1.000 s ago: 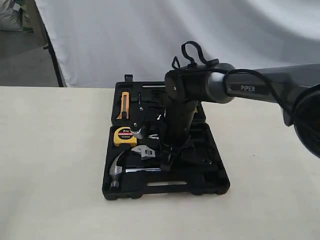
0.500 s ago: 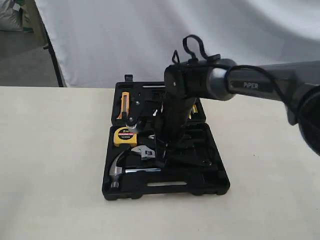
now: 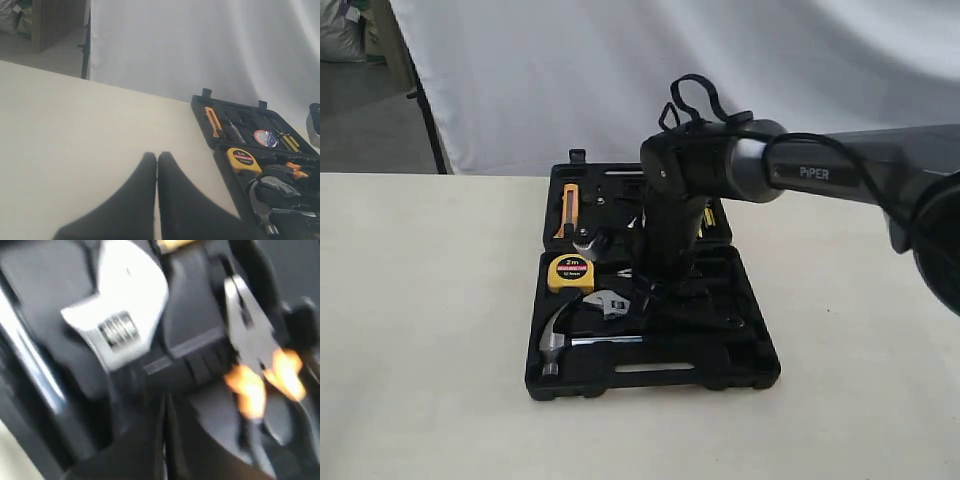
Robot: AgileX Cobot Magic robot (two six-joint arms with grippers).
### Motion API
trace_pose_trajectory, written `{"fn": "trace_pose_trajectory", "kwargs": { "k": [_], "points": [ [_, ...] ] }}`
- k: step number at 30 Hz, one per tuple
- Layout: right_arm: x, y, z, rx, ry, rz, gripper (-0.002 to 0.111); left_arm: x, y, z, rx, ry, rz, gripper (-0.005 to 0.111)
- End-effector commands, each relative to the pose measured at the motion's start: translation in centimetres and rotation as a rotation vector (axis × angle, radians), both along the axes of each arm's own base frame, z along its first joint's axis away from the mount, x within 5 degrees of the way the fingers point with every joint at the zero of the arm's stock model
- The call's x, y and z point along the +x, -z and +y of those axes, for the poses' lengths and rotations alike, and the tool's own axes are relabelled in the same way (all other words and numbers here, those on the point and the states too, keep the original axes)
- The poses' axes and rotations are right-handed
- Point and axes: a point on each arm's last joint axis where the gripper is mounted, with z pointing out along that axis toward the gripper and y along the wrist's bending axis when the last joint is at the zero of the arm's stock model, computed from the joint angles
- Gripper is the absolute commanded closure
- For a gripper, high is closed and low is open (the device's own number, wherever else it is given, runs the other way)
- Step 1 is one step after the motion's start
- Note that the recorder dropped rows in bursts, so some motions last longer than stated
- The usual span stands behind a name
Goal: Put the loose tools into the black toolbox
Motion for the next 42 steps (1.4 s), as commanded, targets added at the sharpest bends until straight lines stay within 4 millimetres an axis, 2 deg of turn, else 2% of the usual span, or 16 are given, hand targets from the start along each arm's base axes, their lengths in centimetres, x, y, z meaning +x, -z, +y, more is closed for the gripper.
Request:
{"fn": "trace_pose_trajectory", "kwargs": {
  "k": [1,5,14,17,23,26,31,33,36,42],
  "points": [
    [0.1,-4.0,-1.2,0.031,0.027,-0.071,0.109,-0.1,-0.2,0.1,0.002,-0.026,-0.013,0.106],
    [-0.5,-4.1,-1.4,0.011,0.003,-0.022,0.109,-0.1,-0.2,0.1,0.002,-0.026,-0.013,0.106],
    [-0.8,1.5,-1.4,-0.07,-0.01,0.08,0.109,-0.1,-0.2,0.1,0.002,-0.026,-0.013,0.106],
    [-0.1,2.4,-1.4,-0.089,0.009,0.037,0.109,-0.1,-0.2,0.1,0.002,-0.026,-0.013,0.106],
    [1.2,1.2,-2.1,-0.119,0.137,-0.122,0.109,-0.1,-0.2,0.1,0.002,-0.026,-0.013,0.106],
    [1.0,-0.5,-2.3,-0.103,0.145,-0.143,0.109,-0.1,-0.2,0.1,0.002,-0.026,-0.013,0.106],
    [0.1,-3.8,-1.3,-0.005,0.118,-0.197,0.109,-0.1,-0.2,0.1,0.002,-0.026,-0.013,0.106],
    [-0.1,-4.3,-1.1,0.022,0.093,-0.185,0.109,-0.1,-0.2,0.1,0.002,-0.026,-0.013,0.106],
    [-0.6,-3.9,-0.7,0.047,0.051,-0.13,0.109,-0.1,-0.2,0.1,0.002,-0.026,-0.013,0.106],
    [-0.8,-0.9,-0.6,-0.019,0.022,-0.038,0.109,-0.1,-0.2,0.1,0.002,-0.026,-0.013,0.106]
  ]
}}
